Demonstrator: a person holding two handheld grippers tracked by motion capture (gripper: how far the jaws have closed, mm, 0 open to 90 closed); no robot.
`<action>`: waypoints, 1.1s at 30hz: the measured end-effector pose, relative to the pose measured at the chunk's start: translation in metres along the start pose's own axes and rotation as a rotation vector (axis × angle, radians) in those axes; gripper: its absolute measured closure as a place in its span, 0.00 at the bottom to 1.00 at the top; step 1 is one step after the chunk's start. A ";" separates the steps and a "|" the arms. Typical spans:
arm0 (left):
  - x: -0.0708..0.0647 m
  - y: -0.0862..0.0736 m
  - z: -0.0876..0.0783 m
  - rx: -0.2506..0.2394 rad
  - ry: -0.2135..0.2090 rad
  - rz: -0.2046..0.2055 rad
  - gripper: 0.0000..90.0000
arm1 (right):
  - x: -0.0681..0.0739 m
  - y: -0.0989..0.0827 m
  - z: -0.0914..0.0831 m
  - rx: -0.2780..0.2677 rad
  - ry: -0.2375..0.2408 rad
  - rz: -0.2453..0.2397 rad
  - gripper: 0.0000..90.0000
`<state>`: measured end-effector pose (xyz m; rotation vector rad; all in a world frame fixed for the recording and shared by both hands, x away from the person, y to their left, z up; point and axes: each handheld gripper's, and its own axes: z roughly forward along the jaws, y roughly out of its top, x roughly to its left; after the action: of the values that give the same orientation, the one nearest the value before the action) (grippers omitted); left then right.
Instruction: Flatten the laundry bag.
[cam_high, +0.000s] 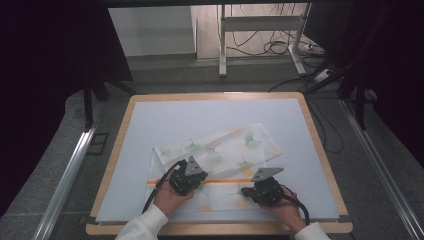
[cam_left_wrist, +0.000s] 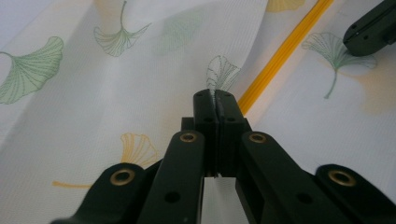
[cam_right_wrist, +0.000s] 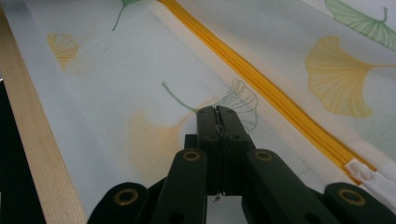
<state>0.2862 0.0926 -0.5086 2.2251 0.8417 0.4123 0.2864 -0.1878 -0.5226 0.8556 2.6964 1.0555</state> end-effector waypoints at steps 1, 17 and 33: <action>0.001 0.000 0.000 0.000 0.001 -0.001 1.00 | 0.000 0.000 0.000 0.001 0.003 0.002 0.98; 0.016 0.008 -0.002 -0.013 0.031 0.001 1.00 | -0.002 -0.001 0.000 -0.001 0.013 0.009 0.98; 0.036 0.019 -0.001 -0.018 0.064 -0.014 1.00 | -0.002 -0.001 0.000 -0.002 0.016 0.012 0.98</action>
<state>0.3209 0.1067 -0.4928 2.1984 0.8830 0.4842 0.2875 -0.1897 -0.5233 0.8685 2.7063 1.0712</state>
